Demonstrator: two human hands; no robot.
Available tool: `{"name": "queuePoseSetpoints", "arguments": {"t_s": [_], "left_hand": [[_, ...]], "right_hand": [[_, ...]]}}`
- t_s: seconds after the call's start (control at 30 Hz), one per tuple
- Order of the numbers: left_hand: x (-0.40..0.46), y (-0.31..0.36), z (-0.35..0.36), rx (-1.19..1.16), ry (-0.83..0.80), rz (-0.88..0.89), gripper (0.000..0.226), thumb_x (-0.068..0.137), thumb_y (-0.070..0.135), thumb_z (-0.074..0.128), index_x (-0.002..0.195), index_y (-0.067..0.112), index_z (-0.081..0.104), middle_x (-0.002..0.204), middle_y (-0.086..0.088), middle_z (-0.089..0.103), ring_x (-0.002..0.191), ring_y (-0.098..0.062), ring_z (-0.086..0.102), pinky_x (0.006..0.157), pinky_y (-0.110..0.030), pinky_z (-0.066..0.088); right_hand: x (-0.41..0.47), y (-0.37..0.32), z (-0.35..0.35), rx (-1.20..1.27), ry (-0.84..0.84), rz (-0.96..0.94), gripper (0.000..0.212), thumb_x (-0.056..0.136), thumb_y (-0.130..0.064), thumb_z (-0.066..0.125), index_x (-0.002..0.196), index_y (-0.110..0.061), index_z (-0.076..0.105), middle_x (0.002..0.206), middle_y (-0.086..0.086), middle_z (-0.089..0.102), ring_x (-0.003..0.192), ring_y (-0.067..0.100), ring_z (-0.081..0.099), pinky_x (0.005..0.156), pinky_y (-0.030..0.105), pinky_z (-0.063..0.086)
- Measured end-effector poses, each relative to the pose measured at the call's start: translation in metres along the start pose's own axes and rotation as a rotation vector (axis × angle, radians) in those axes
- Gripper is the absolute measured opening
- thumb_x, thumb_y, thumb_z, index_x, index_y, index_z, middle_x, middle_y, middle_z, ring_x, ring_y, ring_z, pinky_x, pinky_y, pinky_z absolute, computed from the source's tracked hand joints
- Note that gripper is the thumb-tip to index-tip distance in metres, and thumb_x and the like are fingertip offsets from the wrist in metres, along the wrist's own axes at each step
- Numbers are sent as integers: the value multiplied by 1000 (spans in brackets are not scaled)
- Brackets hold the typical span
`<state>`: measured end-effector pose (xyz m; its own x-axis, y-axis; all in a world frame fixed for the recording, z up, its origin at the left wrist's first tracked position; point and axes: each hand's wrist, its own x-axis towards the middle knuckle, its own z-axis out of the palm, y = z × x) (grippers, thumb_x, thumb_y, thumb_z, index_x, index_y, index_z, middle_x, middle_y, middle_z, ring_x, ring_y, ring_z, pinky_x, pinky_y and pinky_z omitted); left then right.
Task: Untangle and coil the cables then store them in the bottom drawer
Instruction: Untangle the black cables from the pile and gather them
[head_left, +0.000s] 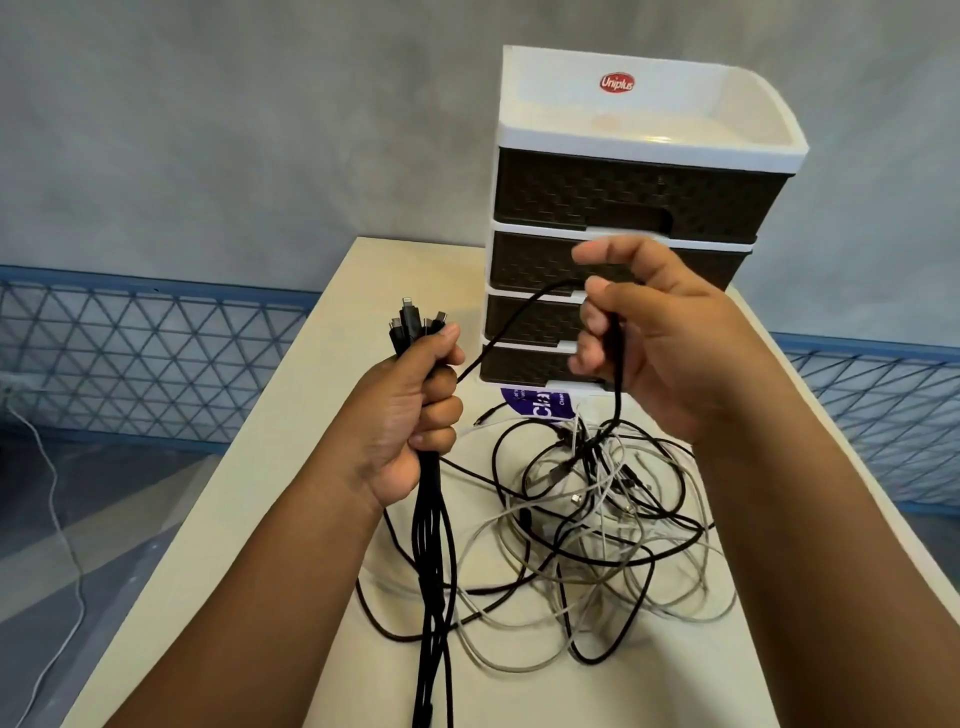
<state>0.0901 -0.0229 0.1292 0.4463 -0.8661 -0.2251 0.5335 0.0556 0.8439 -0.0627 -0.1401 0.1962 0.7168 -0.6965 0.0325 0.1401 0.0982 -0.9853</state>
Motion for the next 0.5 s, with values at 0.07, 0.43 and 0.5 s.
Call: {"name": "queuePoseSetpoints", "arguments": {"t_s": [0.07, 0.43, 0.5], "left_hand": [[-1, 1, -1, 6, 8, 6, 23, 94, 33, 56, 74, 20, 55, 50, 10, 21, 37, -1, 17, 32, -14, 14], [-12, 5, -10, 49, 45, 20, 18, 94, 27, 55, 80, 17, 60, 53, 9, 18, 37, -2, 16, 34, -13, 13], [-14, 6, -11, 37, 51, 22, 18, 94, 26, 54, 80, 17, 60, 53, 9, 18, 38, -2, 16, 34, -13, 13]], "right_hand": [[0, 0, 4, 263, -59, 66, 26, 100, -5, 33, 106, -8, 59, 69, 5, 60, 65, 21, 68, 72, 35, 60], [-1, 0, -2, -404, -204, -229, 23, 88, -30, 61, 103, -13, 70, 94, 8, 76, 94, 18, 72, 88, 30, 56], [4, 1, -1, -830, -117, -329, 32, 90, -48, 55, 84, -22, 72, 78, 0, 73, 80, 3, 69, 78, 27, 53]]}}
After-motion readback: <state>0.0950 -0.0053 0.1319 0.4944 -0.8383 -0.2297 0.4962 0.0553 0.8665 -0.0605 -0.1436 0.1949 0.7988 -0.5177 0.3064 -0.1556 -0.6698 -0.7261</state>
